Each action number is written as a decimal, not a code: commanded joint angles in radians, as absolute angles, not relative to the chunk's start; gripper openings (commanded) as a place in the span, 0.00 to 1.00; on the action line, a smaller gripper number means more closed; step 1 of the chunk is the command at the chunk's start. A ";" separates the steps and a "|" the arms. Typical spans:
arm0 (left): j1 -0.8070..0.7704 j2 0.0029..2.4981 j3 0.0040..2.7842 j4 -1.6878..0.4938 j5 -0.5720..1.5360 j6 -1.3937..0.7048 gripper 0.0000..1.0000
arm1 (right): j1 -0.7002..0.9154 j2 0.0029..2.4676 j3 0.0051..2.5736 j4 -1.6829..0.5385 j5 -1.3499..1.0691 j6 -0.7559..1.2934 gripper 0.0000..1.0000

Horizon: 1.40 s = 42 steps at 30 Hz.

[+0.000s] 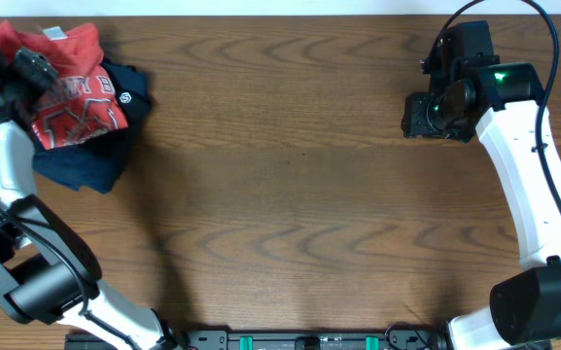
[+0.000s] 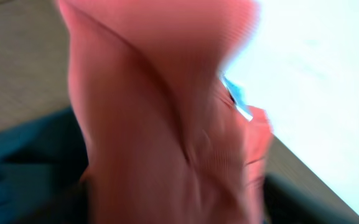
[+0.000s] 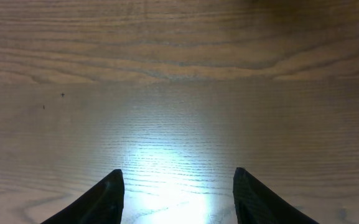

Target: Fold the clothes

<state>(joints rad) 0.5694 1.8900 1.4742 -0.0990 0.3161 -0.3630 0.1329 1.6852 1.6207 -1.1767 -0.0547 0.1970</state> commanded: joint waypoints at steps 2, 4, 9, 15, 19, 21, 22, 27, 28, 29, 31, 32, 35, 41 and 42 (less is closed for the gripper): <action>0.649 1.840 1.481 -0.036 0.414 -0.444 0.98 | 0.124 1.666 1.629 -1.168 -0.049 0.193 0.55; 0.661 1.801 1.485 -0.007 0.430 -0.459 0.98 | 0.125 1.666 1.629 -1.162 -0.049 0.193 0.56; 0.625 1.670 1.491 -0.015 0.432 -0.458 0.98 | 0.125 1.666 1.629 -1.147 -0.049 0.193 0.57; 0.402 1.578 1.491 -0.165 0.445 -0.342 0.98 | 0.125 1.666 1.629 -1.052 -0.093 0.193 0.75; 0.136 1.584 1.491 -0.386 0.342 -0.157 0.98 | 0.125 1.666 1.629 -0.923 -0.139 0.193 0.99; 0.019 1.594 1.491 -0.498 0.231 -0.083 0.98 | 0.125 1.666 1.629 -0.875 -0.136 0.192 0.99; -0.040 1.597 1.491 -0.562 0.162 -0.051 0.98 | 0.123 1.666 1.629 -0.853 -0.131 0.173 0.99; -0.197 1.574 1.491 -0.842 -0.139 -0.073 0.98 | 0.099 1.651 1.629 -0.916 -0.127 0.093 0.99; -0.205 1.557 1.491 -0.889 -0.143 -0.093 0.98 | 0.092 1.641 1.629 -0.939 -0.128 0.099 0.99; -0.207 1.534 1.491 -0.937 -0.142 -0.118 0.98 | 0.084 1.625 1.629 -0.966 -0.127 0.100 0.99; -0.207 1.485 1.490 -0.991 -0.117 -0.140 0.98 | 0.077 1.591 1.626 -1.003 -0.126 0.105 0.99; -0.207 1.450 1.486 -1.008 -0.087 -0.139 0.98 | 0.076 1.569 1.620 -1.012 -0.116 0.121 0.99; -0.208 1.324 1.451 -1.009 -0.023 -0.120 0.98 | 0.086 1.461 1.556 -0.991 -0.029 0.175 0.99; -0.209 0.946 1.235 -0.875 0.062 -0.088 0.98 | 0.166 1.081 1.228 -0.773 0.117 0.187 0.96; -0.208 0.873 1.182 -0.844 0.054 -0.095 0.98 | 0.189 0.999 1.152 -0.731 0.152 0.187 0.98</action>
